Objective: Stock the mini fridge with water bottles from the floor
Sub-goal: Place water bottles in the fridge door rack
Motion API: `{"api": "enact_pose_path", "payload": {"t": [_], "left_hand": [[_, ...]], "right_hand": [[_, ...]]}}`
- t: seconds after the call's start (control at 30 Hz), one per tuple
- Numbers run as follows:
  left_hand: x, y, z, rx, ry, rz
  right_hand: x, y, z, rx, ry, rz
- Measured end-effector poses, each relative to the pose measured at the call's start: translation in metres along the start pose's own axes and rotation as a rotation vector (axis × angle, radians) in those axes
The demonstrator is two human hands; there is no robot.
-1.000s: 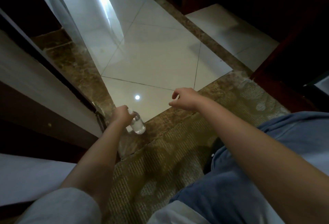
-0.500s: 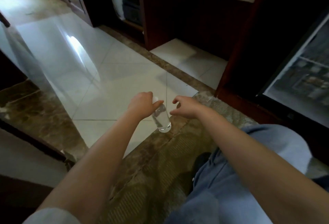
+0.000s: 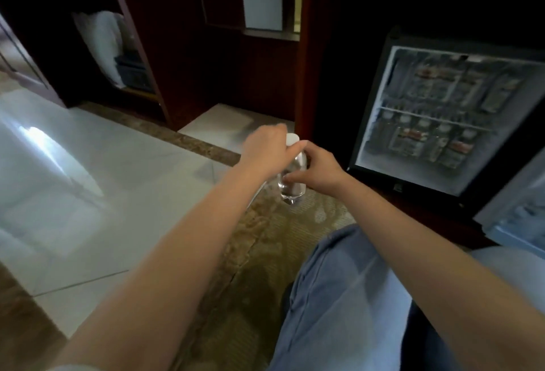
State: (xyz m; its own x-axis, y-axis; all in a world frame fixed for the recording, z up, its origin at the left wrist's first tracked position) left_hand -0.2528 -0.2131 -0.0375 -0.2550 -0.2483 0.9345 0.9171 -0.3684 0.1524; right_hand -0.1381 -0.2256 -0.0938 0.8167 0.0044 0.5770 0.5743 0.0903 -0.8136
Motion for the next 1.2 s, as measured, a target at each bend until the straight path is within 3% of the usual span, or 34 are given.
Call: {"api": "enact_pose_path", "payload": {"t": [0.17,0.57,0.83,1.0,1.2], "left_hand": [[0.006,0.073,0.037,-0.076,0.031,-0.036],[-0.022,0.257,0.065,-0.272,-0.094,-0.066],[-0.077,0.355,0.060,-0.360,-0.369,-0.266],[-0.120,0.420,0.045,-0.488,-0.594,-0.167],[-0.162,0.491,0.034,-0.608,-0.673,-0.104]], "right_hand": [[0.066,0.024,-0.010,-0.053,0.110,0.059],[0.213,0.111,-0.091,-0.227,0.405,0.052],[0.296,0.207,-0.173,-0.472,0.760,0.188],[0.330,0.258,-0.223,-0.588,0.949,0.265],[0.363,0.311,-0.273,-0.676,1.128,0.314]]}}
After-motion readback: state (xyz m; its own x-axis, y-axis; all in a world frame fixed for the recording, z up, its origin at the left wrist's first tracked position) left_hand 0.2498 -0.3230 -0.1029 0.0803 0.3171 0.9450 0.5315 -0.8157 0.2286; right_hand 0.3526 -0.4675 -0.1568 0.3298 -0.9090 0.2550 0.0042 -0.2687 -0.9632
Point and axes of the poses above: each hand's wrist, its own z-axis towards the middle knuckle, its own x-axis out of the back of the hand, y = z × x, the point moved 5 cm from there along z, towards the middle knuckle, and after that the axes turned 3 degrees about z, right-handed, at the moved point
